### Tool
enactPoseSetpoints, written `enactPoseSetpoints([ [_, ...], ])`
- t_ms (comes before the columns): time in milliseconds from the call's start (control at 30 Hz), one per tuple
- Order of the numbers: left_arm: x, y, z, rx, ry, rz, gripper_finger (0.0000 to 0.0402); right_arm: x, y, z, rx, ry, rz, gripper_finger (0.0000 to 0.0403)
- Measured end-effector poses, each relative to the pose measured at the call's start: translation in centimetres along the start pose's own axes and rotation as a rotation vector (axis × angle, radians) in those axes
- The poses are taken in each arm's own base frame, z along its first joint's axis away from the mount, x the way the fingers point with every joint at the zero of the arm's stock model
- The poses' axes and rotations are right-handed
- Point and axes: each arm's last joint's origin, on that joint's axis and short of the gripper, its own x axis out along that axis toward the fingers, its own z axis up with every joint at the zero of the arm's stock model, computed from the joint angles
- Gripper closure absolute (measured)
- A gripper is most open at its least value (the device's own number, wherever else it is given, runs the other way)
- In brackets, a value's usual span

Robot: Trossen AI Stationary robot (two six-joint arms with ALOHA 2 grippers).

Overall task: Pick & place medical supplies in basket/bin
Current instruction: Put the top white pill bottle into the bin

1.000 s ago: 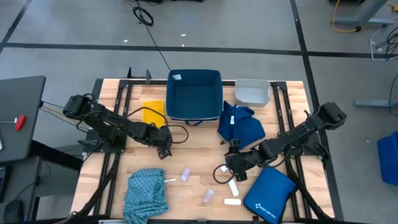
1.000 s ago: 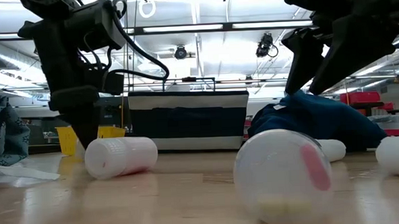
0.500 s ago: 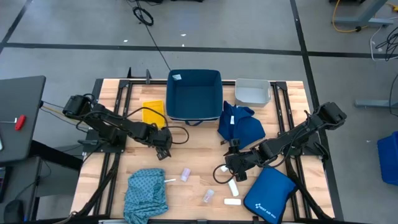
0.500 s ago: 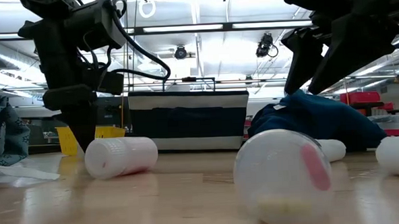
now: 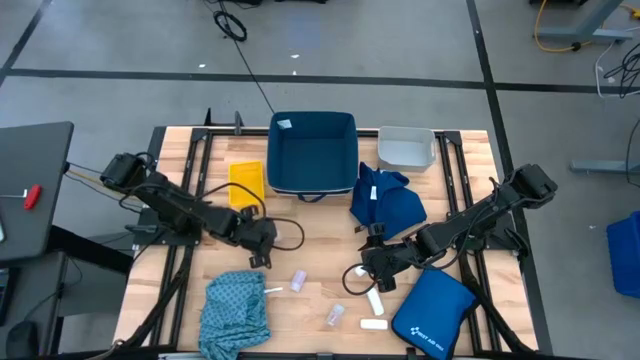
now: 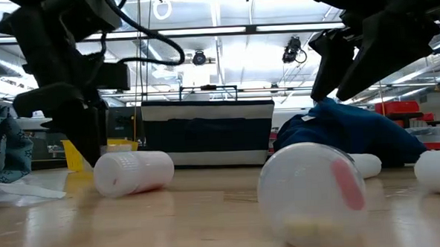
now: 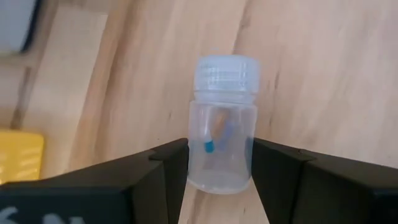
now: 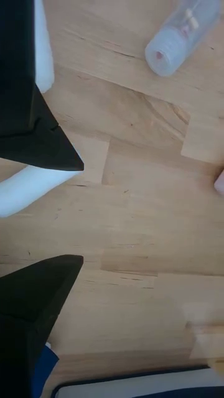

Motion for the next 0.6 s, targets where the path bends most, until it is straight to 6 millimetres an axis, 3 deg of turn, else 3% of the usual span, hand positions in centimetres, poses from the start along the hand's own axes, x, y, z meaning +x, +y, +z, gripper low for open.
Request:
enactPoseSetpoints([
  [167, -0.6, -1.1, 0.3, 0.083, -0.116, 0.018, 0.0250, 0.0, 0.0, 0.1, 0.005, -0.012, 0.001, 0.0160],
  [600, -5.0, -3.0, 2.9, 0.144, -0.671, -0.137, 0.0250, 0.0, 0.0, 0.8, 0.027, -0.084, 0.000, 0.0160],
])
